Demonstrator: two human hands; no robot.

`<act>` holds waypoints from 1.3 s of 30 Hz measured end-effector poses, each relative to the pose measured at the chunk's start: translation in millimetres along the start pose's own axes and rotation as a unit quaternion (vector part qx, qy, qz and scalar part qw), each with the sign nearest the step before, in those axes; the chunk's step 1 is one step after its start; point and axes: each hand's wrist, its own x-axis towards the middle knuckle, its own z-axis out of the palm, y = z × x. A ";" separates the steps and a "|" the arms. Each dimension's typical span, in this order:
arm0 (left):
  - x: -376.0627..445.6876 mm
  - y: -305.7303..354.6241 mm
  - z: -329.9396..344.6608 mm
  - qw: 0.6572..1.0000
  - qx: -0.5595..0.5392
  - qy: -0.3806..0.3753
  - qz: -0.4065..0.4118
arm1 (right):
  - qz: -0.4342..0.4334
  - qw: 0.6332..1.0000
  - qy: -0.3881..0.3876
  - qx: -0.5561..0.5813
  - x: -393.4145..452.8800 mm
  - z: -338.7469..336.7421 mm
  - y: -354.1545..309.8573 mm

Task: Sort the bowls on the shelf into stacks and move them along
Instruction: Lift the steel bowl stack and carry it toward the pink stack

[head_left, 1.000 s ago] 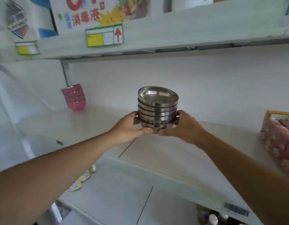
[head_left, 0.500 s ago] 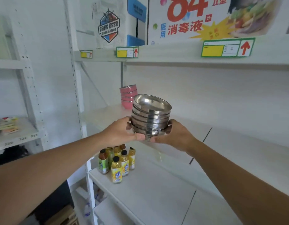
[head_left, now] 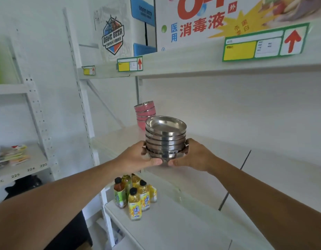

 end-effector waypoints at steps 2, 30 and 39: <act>8.4 -3.3 2.8 1.000 -0.002 0.005 0.000 | -0.001 1.000 0.001 -0.001 10.1 2.5 9.2; 100.8 -108.1 -35.0 0.986 0.126 -0.029 0.107 | 0.011 0.980 0.075 -0.183 62.1 37.2 8.9; 213.2 -114.2 -27.3 0.987 0.116 -0.067 0.089 | 0.042 0.982 0.079 -0.165 154.3 19.5 35.9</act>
